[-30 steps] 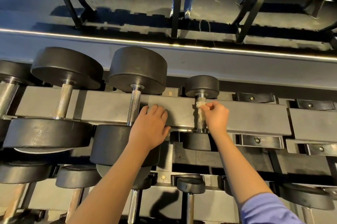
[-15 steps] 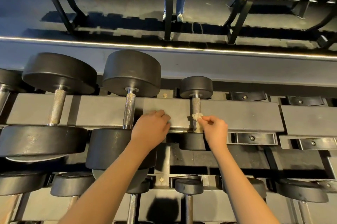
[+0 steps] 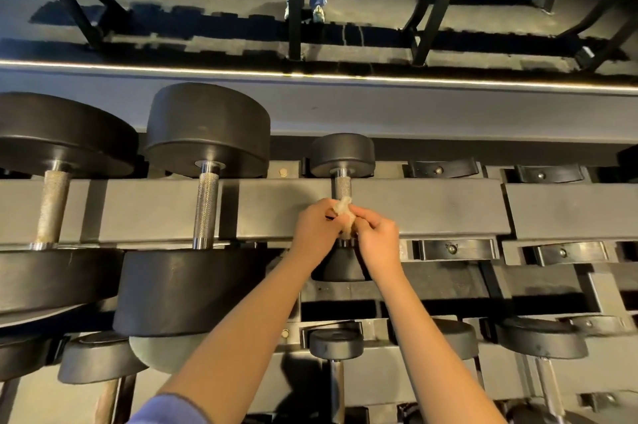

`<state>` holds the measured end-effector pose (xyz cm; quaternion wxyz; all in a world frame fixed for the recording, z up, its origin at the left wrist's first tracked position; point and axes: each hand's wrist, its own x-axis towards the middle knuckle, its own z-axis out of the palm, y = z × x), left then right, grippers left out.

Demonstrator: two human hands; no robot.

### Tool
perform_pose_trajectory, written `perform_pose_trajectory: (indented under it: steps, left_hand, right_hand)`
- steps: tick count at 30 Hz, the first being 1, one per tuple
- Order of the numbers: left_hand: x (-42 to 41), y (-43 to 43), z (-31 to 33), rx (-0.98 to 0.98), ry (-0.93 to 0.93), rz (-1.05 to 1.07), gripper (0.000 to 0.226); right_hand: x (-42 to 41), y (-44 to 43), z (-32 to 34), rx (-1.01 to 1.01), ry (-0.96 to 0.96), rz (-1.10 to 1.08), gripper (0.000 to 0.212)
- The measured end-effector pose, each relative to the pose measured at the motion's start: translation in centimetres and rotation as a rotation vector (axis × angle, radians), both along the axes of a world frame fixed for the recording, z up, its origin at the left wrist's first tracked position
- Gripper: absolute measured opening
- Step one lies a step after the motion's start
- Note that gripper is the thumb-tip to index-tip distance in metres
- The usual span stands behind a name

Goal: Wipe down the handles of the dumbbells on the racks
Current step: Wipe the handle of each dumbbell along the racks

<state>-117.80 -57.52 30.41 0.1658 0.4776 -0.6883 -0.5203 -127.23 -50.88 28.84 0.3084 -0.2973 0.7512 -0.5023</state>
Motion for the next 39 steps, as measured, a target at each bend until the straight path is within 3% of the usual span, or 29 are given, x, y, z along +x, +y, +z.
perform_pose_trajectory:
  steps: [3,7,12,15,20,26,30,34,39]
  left_hand:
    - [0.0,-0.7,-0.1,-0.010,0.040,0.130,0.011]
    - [-0.7,-2.4,-0.5,-0.113,-0.028,0.238,0.014]
    - [-2.3,-3.5,-1.4,-0.188,-0.068,0.192,0.022]
    - [-2.1,-2.6,-2.4,-0.230,-0.058,0.119,0.020]
    - [-1.2,-0.8,-2.4,-0.317,-0.059,0.010,0.019]
    - [-2.4,-2.9,-2.2,-0.379,-0.146,0.105,0.017]
    - [-2.6,-5.6,-2.0,-0.346,-0.167,0.195,0.015]
    - [-2.5,-4.1,-1.2,-0.330,-0.139,0.065,0.029]
    - [-1.4,-2.1,-2.8,-0.297,-0.127,0.006,0.027]
  right_hand:
    - [0.2,0.4,-0.1,0.008,0.109,0.048,0.032]
    - [1.1,0.7,-1.3,0.132,0.303,-0.067,0.035]
    - [1.0,0.5,-1.7,0.098,0.342,-0.088,0.030]
    - [1.0,0.5,-1.9,0.067,0.392,-0.096,0.043]
    - [1.1,0.4,-1.7,0.050,0.430,-0.106,0.039]
    - [1.0,0.4,-1.8,0.070,0.442,-0.108,0.033]
    - [1.0,0.3,-2.0,0.084,0.443,-0.107,0.040]
    - [1.0,0.5,-2.0,0.082,0.445,-0.113,0.040]
    - [1.1,0.4,-2.0,0.079,0.457,-0.127,0.046]
